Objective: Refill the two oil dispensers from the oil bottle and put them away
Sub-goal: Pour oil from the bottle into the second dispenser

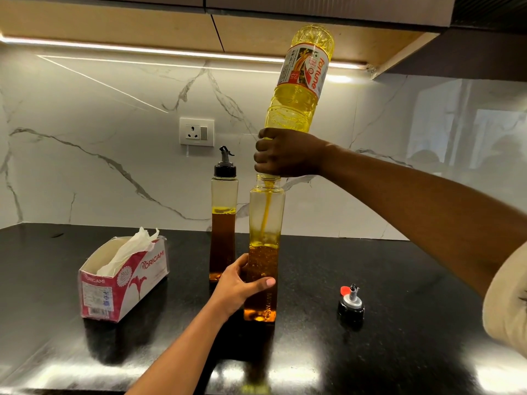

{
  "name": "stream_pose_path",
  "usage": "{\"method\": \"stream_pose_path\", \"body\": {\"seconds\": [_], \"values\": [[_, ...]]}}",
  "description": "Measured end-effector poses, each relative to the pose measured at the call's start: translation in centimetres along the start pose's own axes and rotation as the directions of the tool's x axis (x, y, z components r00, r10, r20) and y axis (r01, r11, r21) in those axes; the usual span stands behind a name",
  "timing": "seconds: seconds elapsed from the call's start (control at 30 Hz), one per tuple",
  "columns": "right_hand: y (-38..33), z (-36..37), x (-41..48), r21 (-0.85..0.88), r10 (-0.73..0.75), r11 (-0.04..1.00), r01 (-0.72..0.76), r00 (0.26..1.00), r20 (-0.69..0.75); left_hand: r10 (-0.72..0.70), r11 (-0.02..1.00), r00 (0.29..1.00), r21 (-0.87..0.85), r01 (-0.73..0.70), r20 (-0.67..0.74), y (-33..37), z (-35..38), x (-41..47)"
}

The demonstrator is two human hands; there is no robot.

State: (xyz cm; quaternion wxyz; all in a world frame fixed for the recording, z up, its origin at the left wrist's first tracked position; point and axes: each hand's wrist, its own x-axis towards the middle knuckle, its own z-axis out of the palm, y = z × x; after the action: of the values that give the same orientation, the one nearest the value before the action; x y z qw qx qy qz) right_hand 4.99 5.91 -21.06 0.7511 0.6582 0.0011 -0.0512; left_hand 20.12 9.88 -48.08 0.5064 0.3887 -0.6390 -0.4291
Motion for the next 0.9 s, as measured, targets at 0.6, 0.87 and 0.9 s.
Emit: {"method": "stream_pose_path", "body": {"seconds": [0.6,0.87,0.9], "values": [[0.01,0.07,0.12,-0.004,0.005,1.0,-0.005,1.0,0.007,-0.003,1.0,1.0,-0.008,0.003,-0.005,0.03,0.02,-0.05],[0.08,-0.15,0.04,-0.022,-0.013,1.0,0.013,1.0,-0.001,-0.004,1.0,1.0,-0.008,0.004,-0.005,0.07,0.01,-0.07],[0.09,-0.2,0.04,-0.021,-0.013,1.0,0.012,1.0,-0.001,-0.004,1.0,1.0,-0.004,0.004,-0.005,0.05,-0.03,-0.06]]}}
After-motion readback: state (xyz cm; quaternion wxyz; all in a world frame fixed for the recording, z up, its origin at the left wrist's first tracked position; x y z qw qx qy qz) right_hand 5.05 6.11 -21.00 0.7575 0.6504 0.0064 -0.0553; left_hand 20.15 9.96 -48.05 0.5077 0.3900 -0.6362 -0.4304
